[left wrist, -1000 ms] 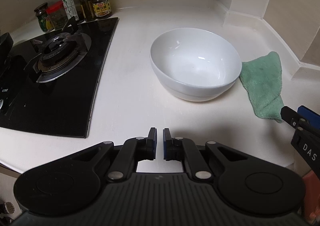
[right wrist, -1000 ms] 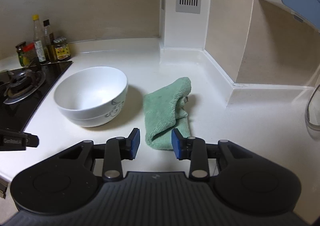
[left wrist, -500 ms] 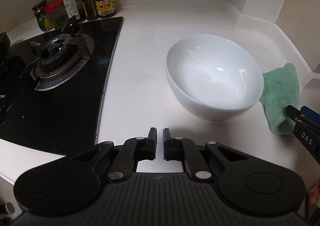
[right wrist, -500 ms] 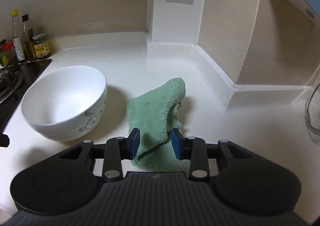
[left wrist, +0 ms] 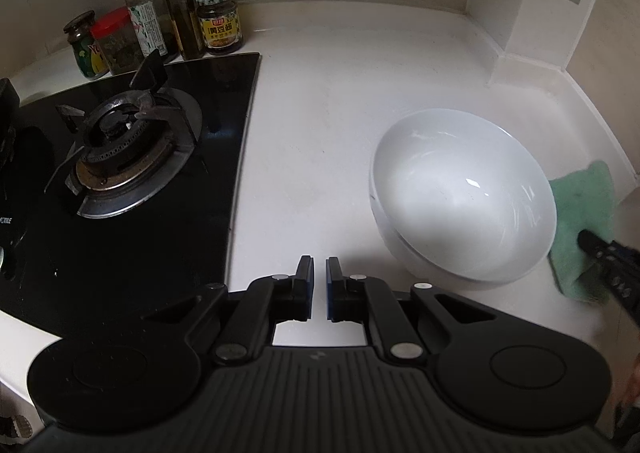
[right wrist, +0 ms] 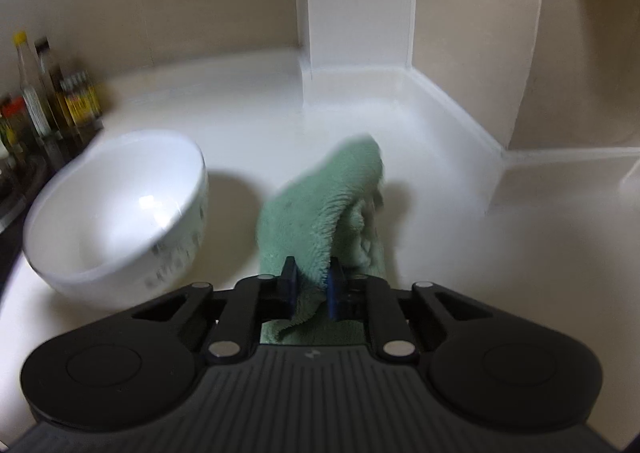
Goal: Clean bowl
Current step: 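Lift the towel with the right gripper while the left gripper grasps the bowl rim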
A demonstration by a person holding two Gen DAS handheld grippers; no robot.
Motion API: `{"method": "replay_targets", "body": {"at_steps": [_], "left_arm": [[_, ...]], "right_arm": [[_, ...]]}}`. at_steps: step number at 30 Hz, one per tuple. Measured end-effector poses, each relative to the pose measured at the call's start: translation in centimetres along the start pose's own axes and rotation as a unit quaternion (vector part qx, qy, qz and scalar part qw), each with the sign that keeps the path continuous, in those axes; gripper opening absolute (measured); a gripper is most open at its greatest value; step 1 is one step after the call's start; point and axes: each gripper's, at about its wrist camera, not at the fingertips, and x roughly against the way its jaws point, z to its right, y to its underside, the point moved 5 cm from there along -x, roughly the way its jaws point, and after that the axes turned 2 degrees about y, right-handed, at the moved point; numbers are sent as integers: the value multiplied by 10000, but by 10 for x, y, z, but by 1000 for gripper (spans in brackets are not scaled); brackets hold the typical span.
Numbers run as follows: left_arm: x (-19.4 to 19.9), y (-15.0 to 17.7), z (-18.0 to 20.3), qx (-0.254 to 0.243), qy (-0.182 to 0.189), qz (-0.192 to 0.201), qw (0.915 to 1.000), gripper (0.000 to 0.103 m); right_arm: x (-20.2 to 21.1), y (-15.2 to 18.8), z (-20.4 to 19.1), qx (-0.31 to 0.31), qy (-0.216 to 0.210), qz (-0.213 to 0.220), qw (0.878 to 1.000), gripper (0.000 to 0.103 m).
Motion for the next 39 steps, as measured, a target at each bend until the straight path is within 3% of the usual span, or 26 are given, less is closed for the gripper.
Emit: {"method": "replay_targets", "body": {"at_steps": [3,7,14,19,21,24,27,31,35,39], "left_arm": [[-1,-8,-6,60,20,13,10000,6],[-2,-14,-8,146,27,24,9999,6],[-1,-20,-14,692,-46,77,9976,6],[0,-28,-17,995,-190,123,9948,6],[-1,-28,-16,1058,-247,114,9940,6],[-5,-30,-13,1123,-330,37,9931,6],[-7,-32,-12,1124,-396,2,9929,6],[-10,-32,-6,1119,-434,-54,9928,6],[-16,-32,-2,1111,-435,-143,9928,6],[-23,-33,-1,1197,-318,-234,9920,6]], "right_arm": [[21,-31,4,32,-299,426,9986,11],[53,-82,-1,307,-1023,834,9908,11],[68,-126,-40,1306,-2312,551,9625,11],[57,-149,-58,1288,-3190,494,9377,11],[48,-150,-64,1474,-3226,422,9340,12],[20,-135,-76,2126,-2927,-91,9322,12],[-4,-112,-84,2877,-2595,-450,9208,12],[-8,-93,-89,3874,-2230,-266,8941,12],[-20,-71,-111,4611,-2288,-397,8564,12],[-44,-52,-124,4910,-2253,-700,8386,12]]}}
